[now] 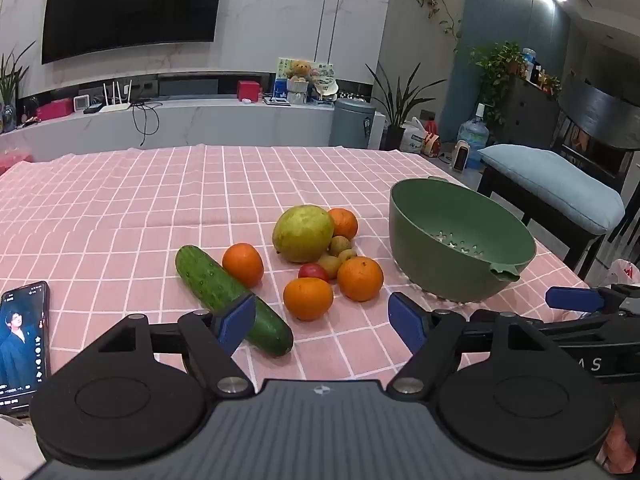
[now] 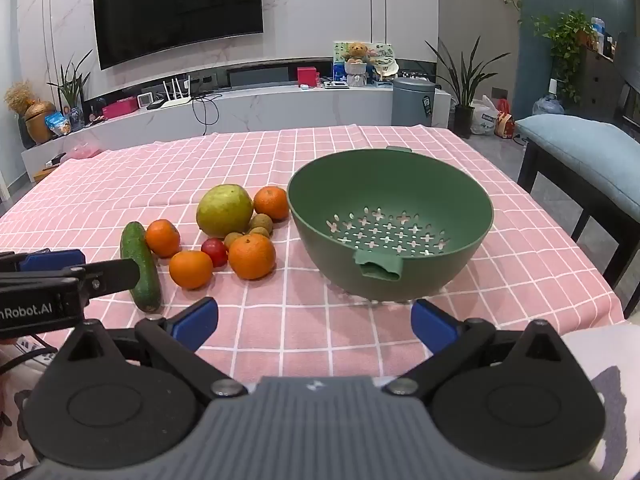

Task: Organize fruits

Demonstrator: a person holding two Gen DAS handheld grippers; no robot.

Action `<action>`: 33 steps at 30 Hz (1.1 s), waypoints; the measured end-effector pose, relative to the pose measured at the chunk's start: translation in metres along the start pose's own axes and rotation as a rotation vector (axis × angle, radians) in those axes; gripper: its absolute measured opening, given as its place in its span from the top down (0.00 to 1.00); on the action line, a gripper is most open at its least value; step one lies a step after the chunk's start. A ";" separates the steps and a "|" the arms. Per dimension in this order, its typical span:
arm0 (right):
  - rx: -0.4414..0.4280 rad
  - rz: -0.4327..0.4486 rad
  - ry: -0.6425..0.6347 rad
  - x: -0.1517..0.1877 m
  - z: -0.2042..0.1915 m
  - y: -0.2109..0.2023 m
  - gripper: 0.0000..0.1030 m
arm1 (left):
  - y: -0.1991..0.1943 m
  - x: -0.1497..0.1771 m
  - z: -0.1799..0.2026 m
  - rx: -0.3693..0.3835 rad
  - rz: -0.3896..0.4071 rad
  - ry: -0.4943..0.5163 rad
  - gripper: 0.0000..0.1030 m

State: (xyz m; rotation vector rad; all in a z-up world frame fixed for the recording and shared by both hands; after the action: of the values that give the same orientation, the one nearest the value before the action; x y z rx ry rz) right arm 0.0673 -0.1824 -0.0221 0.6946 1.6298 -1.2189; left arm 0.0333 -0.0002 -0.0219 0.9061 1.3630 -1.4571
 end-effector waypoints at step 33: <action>0.007 -0.005 -0.010 0.002 -0.002 0.004 0.04 | 0.001 0.001 -0.004 -0.002 -0.016 -0.030 0.14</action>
State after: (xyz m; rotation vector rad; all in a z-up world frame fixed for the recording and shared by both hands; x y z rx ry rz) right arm 0.0688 -0.1790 -0.0252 0.6883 1.6212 -1.2301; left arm 0.0340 0.0036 -0.0237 0.8710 1.3518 -1.4757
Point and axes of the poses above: each gripper's, at about its wrist camera, not at the fingertips, and y roughly the way its jaws point, z to its right, x to its underside, the point moved 4 cm from there along y, roughly the way its jaws point, and after that the axes turned 15 degrees about z, right-handed, at the moved point
